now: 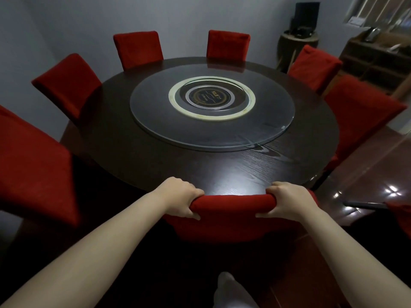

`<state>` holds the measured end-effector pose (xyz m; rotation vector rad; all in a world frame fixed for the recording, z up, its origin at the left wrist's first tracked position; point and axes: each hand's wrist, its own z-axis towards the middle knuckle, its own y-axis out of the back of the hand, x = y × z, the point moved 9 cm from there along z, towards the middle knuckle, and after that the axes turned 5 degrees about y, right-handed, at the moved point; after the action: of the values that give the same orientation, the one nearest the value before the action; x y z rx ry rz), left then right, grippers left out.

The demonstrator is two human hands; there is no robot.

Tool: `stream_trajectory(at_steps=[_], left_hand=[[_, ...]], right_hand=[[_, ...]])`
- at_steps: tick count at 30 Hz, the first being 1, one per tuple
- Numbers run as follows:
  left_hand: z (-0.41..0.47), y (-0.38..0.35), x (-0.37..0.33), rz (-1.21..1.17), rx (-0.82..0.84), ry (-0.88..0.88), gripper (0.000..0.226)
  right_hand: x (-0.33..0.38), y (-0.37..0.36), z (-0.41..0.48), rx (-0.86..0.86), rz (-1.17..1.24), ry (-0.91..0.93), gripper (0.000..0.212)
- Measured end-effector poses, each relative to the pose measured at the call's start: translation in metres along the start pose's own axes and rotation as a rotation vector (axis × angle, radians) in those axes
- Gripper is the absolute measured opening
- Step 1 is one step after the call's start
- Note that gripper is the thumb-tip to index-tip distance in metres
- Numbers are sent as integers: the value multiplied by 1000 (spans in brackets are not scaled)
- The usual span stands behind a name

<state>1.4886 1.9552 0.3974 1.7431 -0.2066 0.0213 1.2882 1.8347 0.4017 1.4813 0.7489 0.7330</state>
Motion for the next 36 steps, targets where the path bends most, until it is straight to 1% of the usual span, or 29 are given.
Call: stream_trajectory(at_steps=[4, 7, 9, 11, 14, 19, 23, 26, 31, 33, 36], left_hand=[[-1, 2, -1, 3, 10, 29, 53], [-1, 3, 0, -6, -21, 62, 54], [-4, 3, 2, -35, -79, 98, 53], [-11, 8, 1, -62, -187, 121, 52], [-18, 18, -8, -26, -321, 89, 49], [-10, 26, -21, 14, -374, 6, 47], [-3, 35, -33, -6, -446, 22, 51], [10, 36, -38, 4, -459, -3, 54], [13, 28, -20, -6, -365, -34, 41], [10, 24, -14, -34, -338, -14, 42], [10, 24, -11, -67, -309, 23, 41]], right_hand=[[-1, 5, -2, -43, -23, 8, 70], [2, 8, -1, -94, -102, 61, 71], [7, 13, -3, -185, -115, 118, 67], [7, 16, -7, -258, -69, 130, 66], [8, 14, -10, -331, -59, 183, 65], [-2, 16, -10, -372, -89, 244, 64], [-21, 18, -5, -352, -112, 269, 67], [-37, 21, 0, -354, -120, 260, 69], [-25, 16, 10, -416, -97, 300, 66], [-15, 10, 11, -418, -104, 307, 65], [-15, 12, 9, -477, -101, 322, 64]])
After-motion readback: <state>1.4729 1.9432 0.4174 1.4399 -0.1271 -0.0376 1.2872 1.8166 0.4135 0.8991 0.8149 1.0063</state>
